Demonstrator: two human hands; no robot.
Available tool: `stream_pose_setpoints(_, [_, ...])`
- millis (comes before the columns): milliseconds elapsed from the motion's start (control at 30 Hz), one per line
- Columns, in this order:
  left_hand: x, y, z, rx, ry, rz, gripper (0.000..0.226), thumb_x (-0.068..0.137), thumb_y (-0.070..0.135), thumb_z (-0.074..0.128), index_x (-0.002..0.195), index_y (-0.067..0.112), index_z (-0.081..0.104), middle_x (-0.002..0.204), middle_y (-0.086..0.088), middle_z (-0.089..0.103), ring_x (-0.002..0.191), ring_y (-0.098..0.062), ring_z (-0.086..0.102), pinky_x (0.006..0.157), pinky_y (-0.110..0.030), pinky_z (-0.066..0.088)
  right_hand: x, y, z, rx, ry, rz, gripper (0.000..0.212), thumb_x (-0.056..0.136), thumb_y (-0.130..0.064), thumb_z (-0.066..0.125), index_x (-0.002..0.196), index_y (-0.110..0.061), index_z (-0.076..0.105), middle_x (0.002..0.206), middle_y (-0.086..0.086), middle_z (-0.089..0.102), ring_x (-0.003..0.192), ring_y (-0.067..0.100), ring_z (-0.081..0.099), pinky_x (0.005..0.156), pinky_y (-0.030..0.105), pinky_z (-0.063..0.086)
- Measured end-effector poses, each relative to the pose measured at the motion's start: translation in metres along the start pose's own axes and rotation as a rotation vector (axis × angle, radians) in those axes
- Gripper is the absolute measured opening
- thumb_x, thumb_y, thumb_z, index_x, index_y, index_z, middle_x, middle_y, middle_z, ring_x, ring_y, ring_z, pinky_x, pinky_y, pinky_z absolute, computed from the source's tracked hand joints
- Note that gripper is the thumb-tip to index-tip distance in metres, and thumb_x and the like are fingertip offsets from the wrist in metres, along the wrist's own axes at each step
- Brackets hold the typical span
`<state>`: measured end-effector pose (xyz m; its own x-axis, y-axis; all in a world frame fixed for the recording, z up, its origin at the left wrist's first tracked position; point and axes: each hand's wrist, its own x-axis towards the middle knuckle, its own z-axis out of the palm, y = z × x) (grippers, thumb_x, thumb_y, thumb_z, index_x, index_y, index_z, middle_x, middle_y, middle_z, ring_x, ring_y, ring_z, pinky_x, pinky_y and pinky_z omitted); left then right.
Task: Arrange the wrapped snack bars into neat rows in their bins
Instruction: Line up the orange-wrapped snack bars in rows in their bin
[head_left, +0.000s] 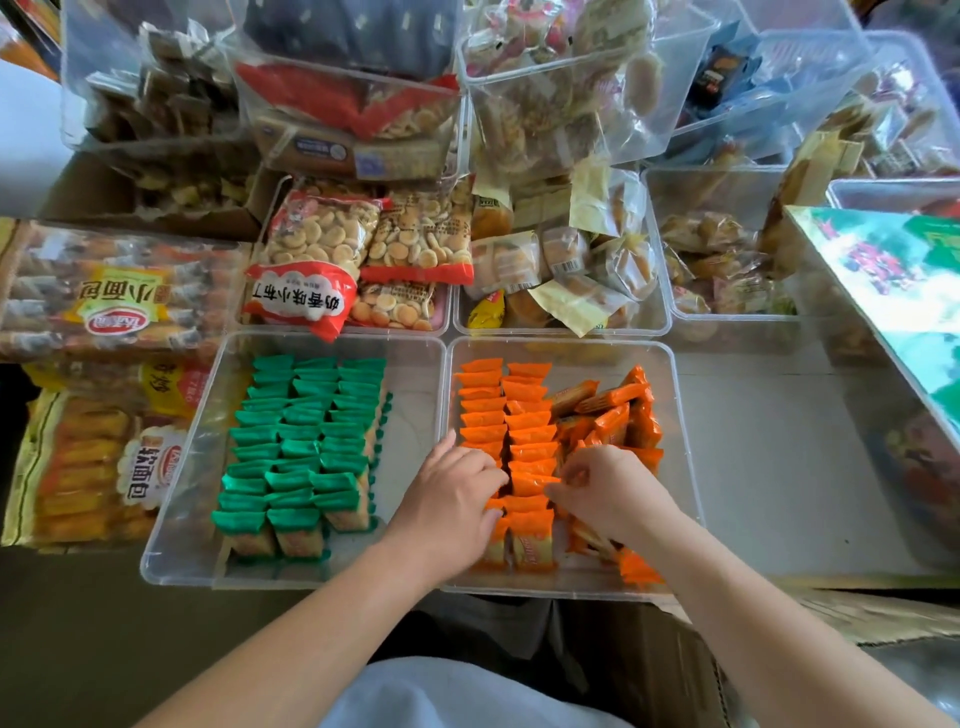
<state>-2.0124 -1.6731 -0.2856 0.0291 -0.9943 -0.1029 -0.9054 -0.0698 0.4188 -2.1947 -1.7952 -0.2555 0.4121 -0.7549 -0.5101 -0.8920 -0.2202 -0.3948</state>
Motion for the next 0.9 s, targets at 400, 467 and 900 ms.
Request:
stream_pose_setpoints(400, [0.129, 0.052, -0.009, -0.056, -0.229, -0.055, 0.046, 0.101, 0.038, 0.062, 0.143, 0.02, 0.057, 0.151, -0.001, 0.048, 0.141, -0.024, 0.042, 0.115, -0.041, 0.041, 0.02, 0.056, -0.068, 0.202, 0.233, -0.086, 0.011, 0.093, -0.03, 0.068, 0.102, -0.03, 0.076, 0.092, -0.01, 0.076, 0.088, 0.013, 0.07, 0.082, 0.038, 0.059])
stream_pose_setpoints(467, [0.16, 0.055, -0.002, 0.054, -0.301, -0.058, 0.046, 0.102, 0.039, 0.059, 0.143, 0.02, 0.056, 0.144, -0.003, 0.052, 0.136, -0.027, 0.046, 0.112, -0.045, 0.044, 0.031, 0.058, -0.069, 0.219, 0.245, -0.111, 0.013, 0.094, -0.029, 0.067, 0.104, -0.03, 0.075, 0.095, -0.011, 0.075, 0.089, 0.013, 0.069, 0.081, 0.039, 0.059])
stream_pose_setpoints(900, [0.211, 0.052, 0.019, 0.412, -0.621, 0.017, 0.048, 0.091, 0.047, 0.062, 0.135, 0.029, 0.058, 0.132, -0.005, 0.056, 0.129, -0.03, 0.053, 0.113, -0.062, 0.024, 0.088, 0.061, -0.075, -0.415, 0.112, -0.199, 0.055, 0.093, -0.015, 0.053, 0.141, -0.042, 0.048, 0.13, -0.014, 0.058, 0.112, 0.017, 0.065, 0.07, 0.032, 0.055])
